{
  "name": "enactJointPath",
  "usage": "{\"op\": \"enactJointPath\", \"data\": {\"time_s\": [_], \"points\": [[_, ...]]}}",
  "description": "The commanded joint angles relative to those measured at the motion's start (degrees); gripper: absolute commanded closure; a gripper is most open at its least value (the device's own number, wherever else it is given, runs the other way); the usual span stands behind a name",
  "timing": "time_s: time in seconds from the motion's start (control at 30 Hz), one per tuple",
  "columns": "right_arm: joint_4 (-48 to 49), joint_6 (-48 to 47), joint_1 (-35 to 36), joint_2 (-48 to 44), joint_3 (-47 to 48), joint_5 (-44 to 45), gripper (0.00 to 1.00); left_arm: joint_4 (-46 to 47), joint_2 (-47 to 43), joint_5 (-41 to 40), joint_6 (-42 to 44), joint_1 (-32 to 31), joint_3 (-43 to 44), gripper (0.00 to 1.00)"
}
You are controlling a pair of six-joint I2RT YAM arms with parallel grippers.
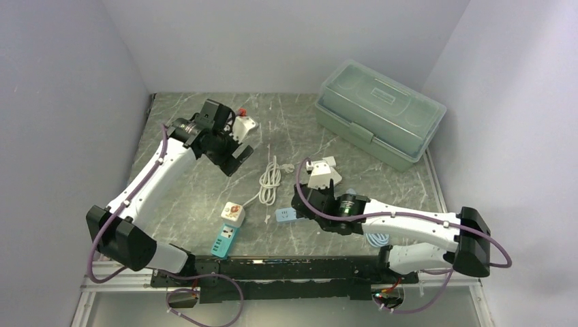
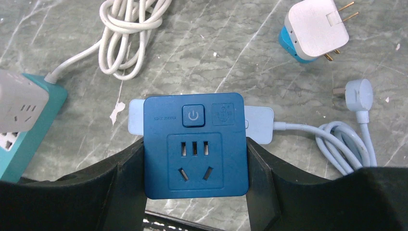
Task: Insert the plug
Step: Insert the plug into the socket.
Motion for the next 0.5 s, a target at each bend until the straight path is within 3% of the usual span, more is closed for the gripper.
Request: {"op": "enactJointPath", "data": {"time_s": [0.0, 0.47], "points": [[-1.06, 6.99, 2.27, 1.55, 3.31, 9.43, 1.0, -3.25, -1.5, 2.25, 2.0, 2.62, -1.07, 0.0], [3.47, 9.93, 2.52, 2.93, -1.44, 9.51, 1.0, -3.67, 0.8, 3.88, 1.1, 4.42, -2.04, 0.0]]}}
